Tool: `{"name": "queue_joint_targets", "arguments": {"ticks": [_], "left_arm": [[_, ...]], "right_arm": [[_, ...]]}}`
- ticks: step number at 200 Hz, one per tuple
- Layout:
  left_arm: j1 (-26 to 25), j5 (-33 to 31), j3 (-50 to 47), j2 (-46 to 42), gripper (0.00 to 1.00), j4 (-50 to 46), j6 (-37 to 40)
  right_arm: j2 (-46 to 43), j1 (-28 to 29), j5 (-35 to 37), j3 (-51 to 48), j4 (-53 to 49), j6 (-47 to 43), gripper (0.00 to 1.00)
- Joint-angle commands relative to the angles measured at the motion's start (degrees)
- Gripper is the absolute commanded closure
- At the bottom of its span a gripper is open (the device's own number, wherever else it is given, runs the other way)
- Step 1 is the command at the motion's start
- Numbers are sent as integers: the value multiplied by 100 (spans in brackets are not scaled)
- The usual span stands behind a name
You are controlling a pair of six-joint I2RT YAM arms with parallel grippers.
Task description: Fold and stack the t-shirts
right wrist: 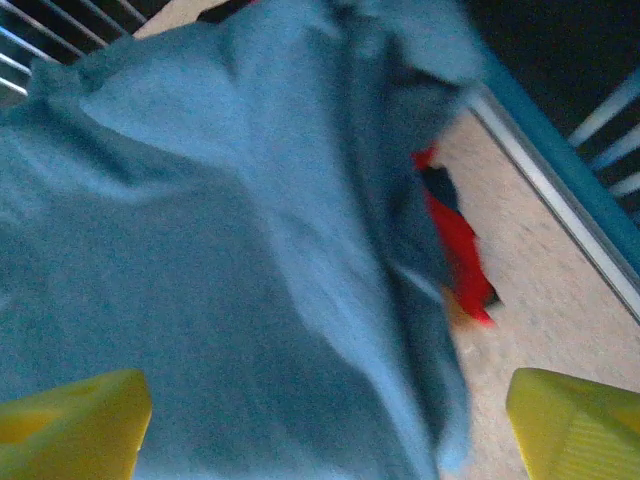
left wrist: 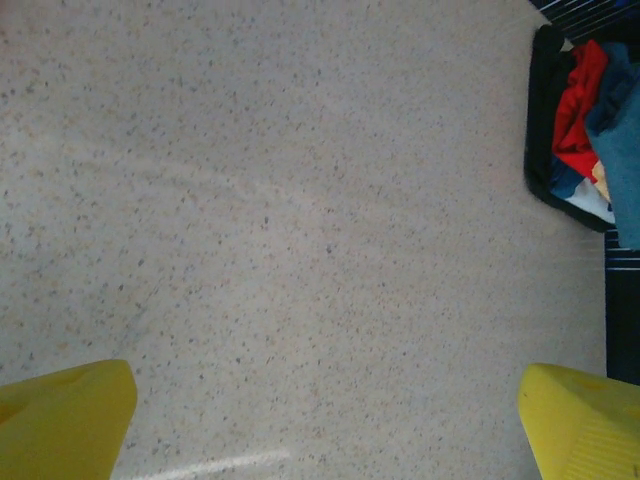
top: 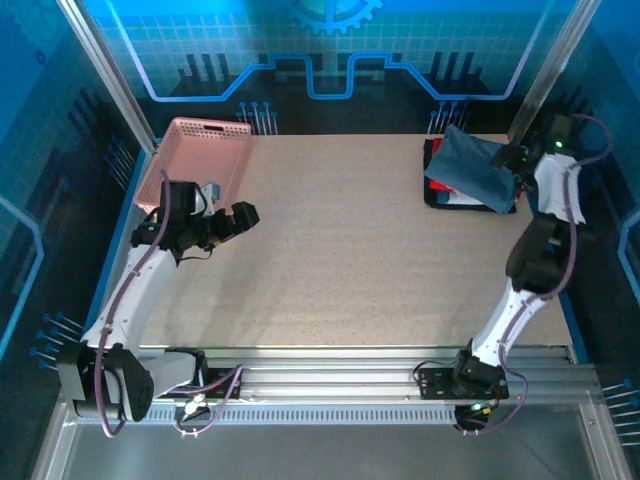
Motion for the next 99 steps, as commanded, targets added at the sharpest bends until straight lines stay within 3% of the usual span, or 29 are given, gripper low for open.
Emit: {"name": "queue_joint_targets", "arguments": {"ticks": [1, 39, 71, 99], "left_arm": [[34, 91, -153, 27, 1, 431, 12], [42, 99, -112, 182, 1, 617, 104], [59, 36, -432, 60, 1, 923, -29], [120, -627, -826, -282, 1, 1177, 45]], "right_arm": [[-983, -151, -356, -1012, 1011, 373, 0], [-1779, -314, -635, -1839, 781, 204, 0], [-3257, -318, -1325, -3553, 1096, 245, 0], [-4811, 272, -1251, -5023, 1137, 185, 0]]}}
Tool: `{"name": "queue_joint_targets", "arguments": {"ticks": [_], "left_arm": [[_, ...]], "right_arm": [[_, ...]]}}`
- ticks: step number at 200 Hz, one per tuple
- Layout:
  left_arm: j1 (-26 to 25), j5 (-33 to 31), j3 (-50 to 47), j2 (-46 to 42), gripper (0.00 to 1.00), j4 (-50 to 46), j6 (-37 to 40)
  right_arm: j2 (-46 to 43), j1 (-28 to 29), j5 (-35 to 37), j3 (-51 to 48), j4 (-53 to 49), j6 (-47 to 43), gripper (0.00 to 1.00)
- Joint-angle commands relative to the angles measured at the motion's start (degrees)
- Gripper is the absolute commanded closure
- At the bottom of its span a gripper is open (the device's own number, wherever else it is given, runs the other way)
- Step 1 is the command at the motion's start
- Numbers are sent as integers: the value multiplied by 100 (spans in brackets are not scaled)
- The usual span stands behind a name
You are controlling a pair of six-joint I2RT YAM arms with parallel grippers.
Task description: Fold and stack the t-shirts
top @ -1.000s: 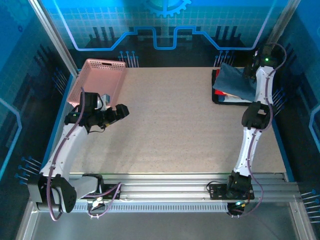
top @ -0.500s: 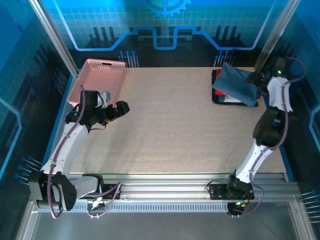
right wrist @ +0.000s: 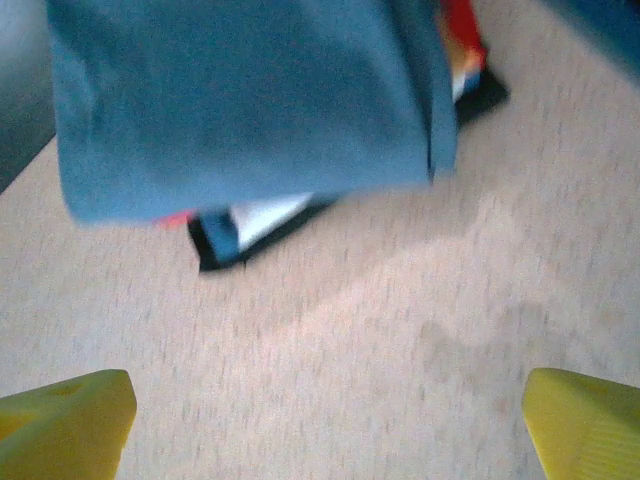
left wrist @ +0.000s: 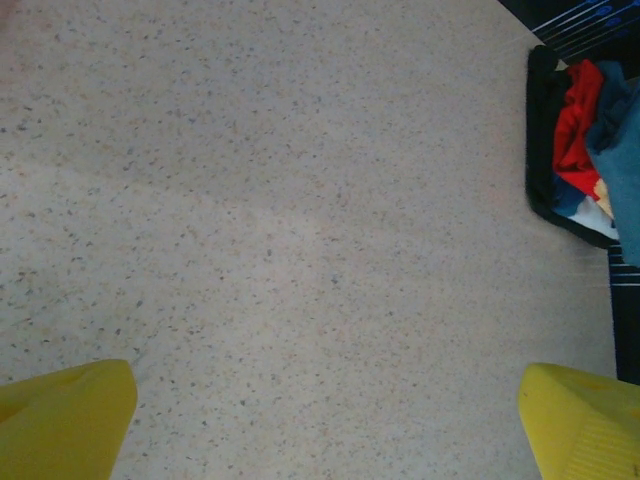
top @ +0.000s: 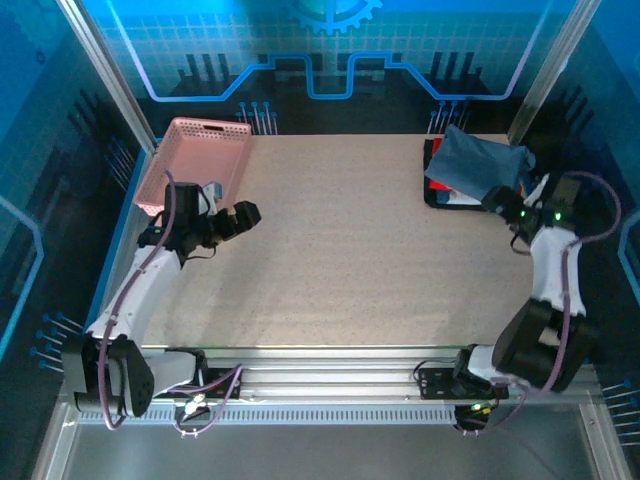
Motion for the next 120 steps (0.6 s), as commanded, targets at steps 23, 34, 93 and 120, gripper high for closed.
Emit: {"name": "queue_joint_targets", "arguments": {"ticks": [23, 34, 93, 120], "left_arm": [[194, -1252, -756, -544, 1, 919, 261], [211, -1695, -990, -545, 1, 1338, 439], [229, -2361, -2353, 33, 1, 4694, 1504], [243, -2400, -2425, 591, 1, 5211, 1851]], "right_arm": [[-2246, 1222, 380, -2182, 735, 16, 0], [-2657, 1581, 823, -2703, 1184, -95, 0], [-2467, 2394, 1569, -4046, 3881, -1250, 0], [-1454, 2589, 1401, -4296, 5664, -1605, 0]]}}
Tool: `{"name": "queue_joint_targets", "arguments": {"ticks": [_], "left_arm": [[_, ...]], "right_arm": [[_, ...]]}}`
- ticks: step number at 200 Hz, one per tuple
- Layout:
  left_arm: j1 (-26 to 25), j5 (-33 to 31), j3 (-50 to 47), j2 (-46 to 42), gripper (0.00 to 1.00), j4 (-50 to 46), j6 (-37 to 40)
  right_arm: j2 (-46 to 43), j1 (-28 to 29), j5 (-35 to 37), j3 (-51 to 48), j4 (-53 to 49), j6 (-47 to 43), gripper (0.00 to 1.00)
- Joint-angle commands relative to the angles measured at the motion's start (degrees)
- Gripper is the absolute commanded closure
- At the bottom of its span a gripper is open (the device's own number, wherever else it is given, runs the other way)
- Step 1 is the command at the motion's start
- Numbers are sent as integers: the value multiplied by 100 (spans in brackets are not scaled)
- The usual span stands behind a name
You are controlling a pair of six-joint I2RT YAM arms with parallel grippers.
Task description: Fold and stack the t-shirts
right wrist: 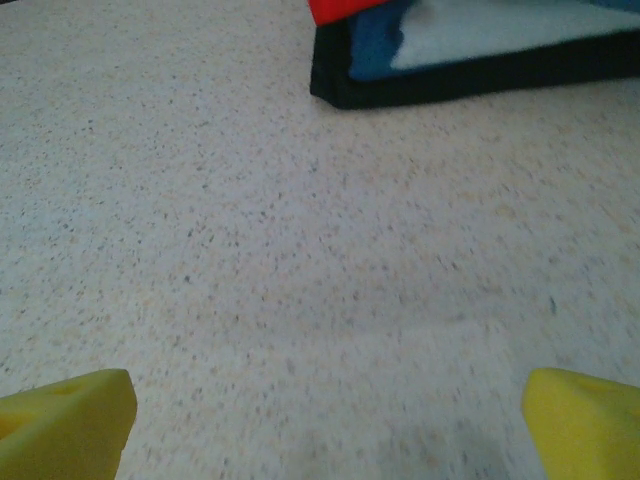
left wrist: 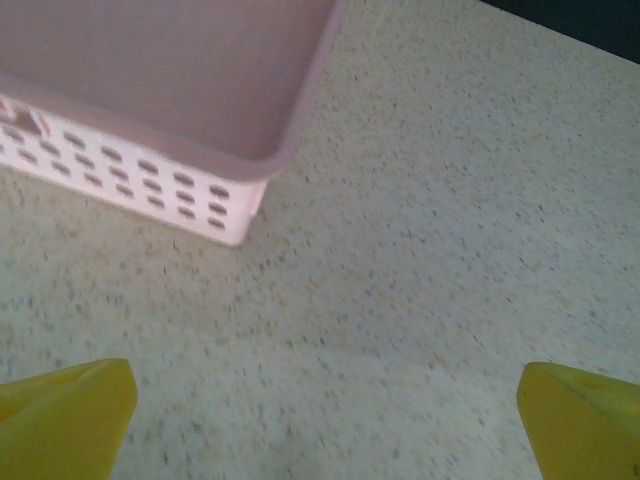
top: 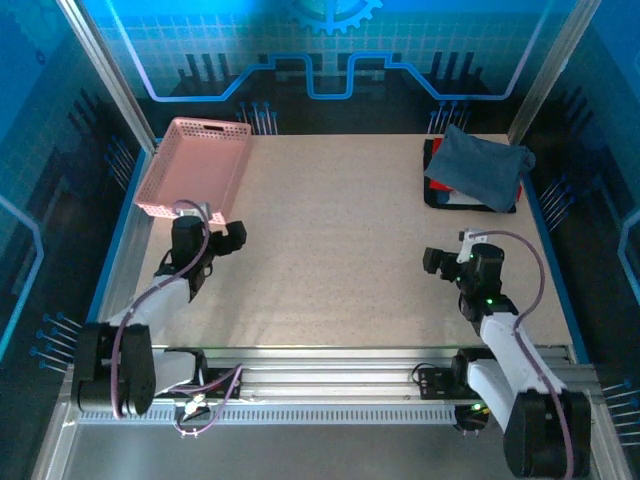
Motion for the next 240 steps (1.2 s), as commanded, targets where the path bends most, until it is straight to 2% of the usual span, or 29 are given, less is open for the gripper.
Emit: {"name": "queue_joint_targets", "arguments": {"ticks": [1, 23, 64, 75, 85, 94, 102, 111, 118, 216, 240], "left_arm": [[64, -241, -87, 373, 1, 1326, 623], [103, -308, -510, 746, 1, 2460, 835], [144, 188, -840, 1943, 1, 4326, 1062], [145, 200, -737, 1746, 1, 3702, 1035], [145, 187, -772, 1825, 1, 3964, 1038], [166, 212, -742, 1794, 1, 3801, 1022], [169, 206, -710, 1795, 1, 3773, 1029], [162, 187, -709, 1811, 1, 3780, 1045], [155, 180, -683, 1791, 1, 3726, 1047], [136, 161, -682, 1798, 1, 3725, 1073], [131, 162, -674, 1798, 1, 3717, 1082]], "right_arm": [[633, 190, 58, -173, 2003, -536, 0], [1301, 256, 117, -183, 2877, -685, 0], [2462, 170, 72, -26, 4129, -874, 0], [3073, 130, 69, 77, 4511, -797, 0], [3513, 217, -49, 373, 4514, -984, 0], [3361, 379, 81, 749, 3441, -1131, 0], [3504, 408, 124, 610, 4010, -1162, 0], [3392, 405, 138, 720, 3562, -1126, 0], [3457, 407, 147, 654, 3827, -1146, 0], [3436, 534, 235, 773, 3547, -1265, 0], [3454, 490, 47, 799, 3521, -1277, 0]]}}
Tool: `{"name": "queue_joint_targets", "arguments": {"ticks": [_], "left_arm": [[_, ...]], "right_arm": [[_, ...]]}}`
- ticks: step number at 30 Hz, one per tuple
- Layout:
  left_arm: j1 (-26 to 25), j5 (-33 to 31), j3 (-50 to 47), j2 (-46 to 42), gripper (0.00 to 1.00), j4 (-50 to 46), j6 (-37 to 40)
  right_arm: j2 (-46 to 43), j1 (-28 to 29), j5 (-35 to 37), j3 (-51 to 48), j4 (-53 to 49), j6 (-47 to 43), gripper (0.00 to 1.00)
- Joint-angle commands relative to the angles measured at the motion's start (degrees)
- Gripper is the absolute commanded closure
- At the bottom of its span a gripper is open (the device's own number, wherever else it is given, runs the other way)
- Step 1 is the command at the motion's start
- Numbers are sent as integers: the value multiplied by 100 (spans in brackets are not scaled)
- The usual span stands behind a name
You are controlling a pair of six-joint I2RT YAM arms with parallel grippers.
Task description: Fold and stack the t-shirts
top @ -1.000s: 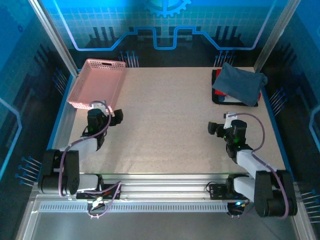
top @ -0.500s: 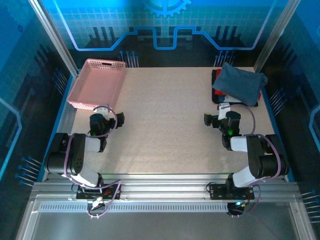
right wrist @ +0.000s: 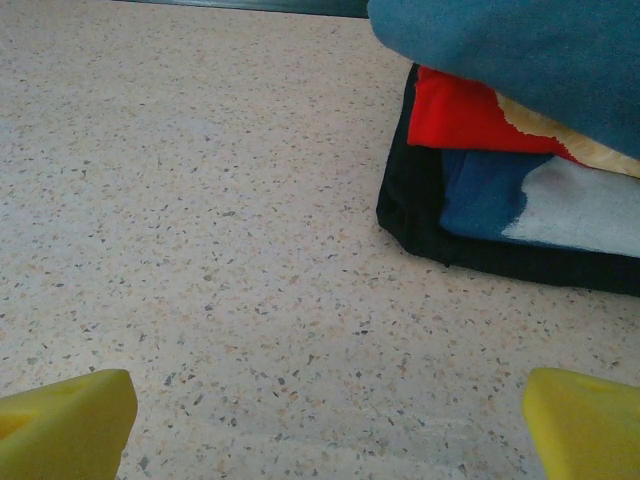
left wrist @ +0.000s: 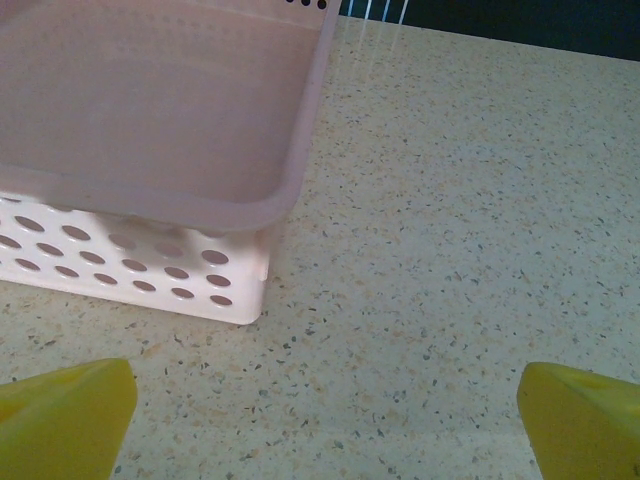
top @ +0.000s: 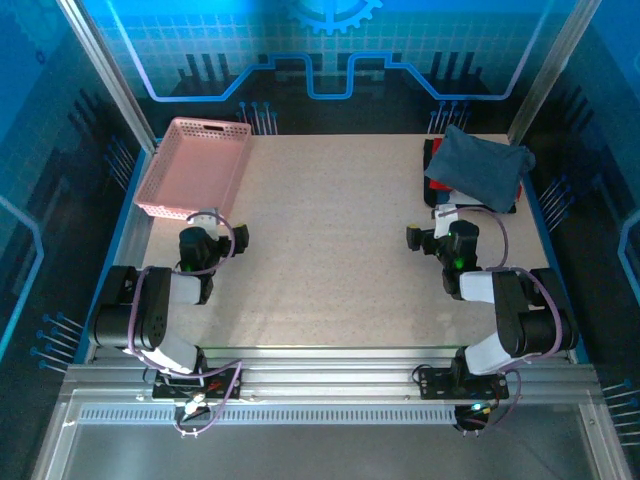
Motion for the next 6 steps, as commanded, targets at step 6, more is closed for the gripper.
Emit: {"name": "queue_joint_targets", "arguments": {"ticks": [6], "left_arm": [[20, 94, 76, -22, 1, 228, 142]], "right_arm": [[-20, 32, -133, 104, 22, -123, 0]]}}
